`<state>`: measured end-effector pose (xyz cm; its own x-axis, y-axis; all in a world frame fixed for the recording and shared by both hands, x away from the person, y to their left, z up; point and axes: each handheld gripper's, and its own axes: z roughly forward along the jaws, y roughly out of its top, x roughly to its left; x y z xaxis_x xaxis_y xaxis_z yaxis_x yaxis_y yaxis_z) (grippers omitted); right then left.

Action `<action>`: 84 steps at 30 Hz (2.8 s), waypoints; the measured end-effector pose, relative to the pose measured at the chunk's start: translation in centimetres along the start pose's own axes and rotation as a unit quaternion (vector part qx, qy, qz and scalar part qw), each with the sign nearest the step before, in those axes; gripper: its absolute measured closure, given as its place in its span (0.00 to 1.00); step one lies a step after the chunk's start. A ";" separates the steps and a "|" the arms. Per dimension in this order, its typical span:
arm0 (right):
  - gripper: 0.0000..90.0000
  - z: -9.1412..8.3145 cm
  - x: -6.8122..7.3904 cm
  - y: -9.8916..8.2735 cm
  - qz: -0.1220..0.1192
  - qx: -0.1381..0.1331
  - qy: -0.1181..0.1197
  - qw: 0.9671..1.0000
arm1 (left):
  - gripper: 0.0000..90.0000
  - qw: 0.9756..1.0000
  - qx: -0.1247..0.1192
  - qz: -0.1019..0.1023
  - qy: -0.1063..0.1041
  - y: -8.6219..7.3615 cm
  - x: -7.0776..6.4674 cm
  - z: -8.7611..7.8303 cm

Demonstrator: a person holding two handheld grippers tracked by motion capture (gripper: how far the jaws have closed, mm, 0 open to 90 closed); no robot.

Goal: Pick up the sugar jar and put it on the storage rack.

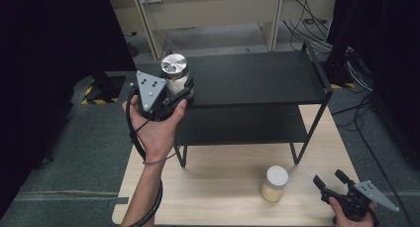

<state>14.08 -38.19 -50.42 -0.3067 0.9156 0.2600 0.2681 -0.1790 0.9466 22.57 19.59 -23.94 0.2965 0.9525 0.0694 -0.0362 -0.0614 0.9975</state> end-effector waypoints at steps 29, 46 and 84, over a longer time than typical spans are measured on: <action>0.08 0.0 0.0 0.1 -0.002 0.002 0.001 1.000 | 0.16 1.000 -0.003 -0.031 0.000 -0.2 0.6 0.7; 0.08 0.1 0.1 0.1 -0.004 0.003 0.000 1.000 | 0.14 0.998 -0.055 -0.008 0.011 -2.6 -0.4 -4.0; 0.07 0.0 0.1 0.1 -0.001 0.004 -0.001 1.000 | 0.12 0.996 -0.065 0.015 -0.059 -13.9 -1.0 -8.4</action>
<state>14.12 -38.10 -50.28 -0.3049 0.9171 0.2568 0.2737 -0.1739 0.9460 14.79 22.02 -38.03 0.4031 0.9087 0.1082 -0.1673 -0.0431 0.9850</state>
